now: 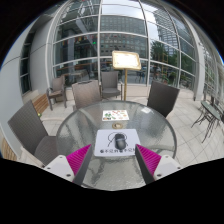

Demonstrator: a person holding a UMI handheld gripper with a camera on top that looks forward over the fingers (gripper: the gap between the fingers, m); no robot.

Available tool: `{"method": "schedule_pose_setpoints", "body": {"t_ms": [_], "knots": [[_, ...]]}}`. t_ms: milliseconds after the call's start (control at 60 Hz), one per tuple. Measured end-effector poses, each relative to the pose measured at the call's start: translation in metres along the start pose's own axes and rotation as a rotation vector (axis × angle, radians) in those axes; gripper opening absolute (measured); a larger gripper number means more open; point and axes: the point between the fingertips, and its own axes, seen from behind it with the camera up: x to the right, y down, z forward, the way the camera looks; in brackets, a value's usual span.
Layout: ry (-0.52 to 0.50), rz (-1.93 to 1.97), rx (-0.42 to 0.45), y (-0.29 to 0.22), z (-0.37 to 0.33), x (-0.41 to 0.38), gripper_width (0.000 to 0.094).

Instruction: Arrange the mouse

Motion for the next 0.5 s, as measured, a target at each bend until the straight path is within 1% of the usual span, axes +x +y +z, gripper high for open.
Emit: {"method": "schedule_pose_setpoints", "body": {"t_ms": [183, 350, 500], "knots": [[0.0, -0.035, -0.01, 0.033, -0.029, -0.009, 0.0865], [0.002, -0.059, -0.031, 0.048, -0.044, -0.012, 0.0863], [0.002, -0.068, -0.042, 0.05, -0.054, -0.015, 0.0862]]}}
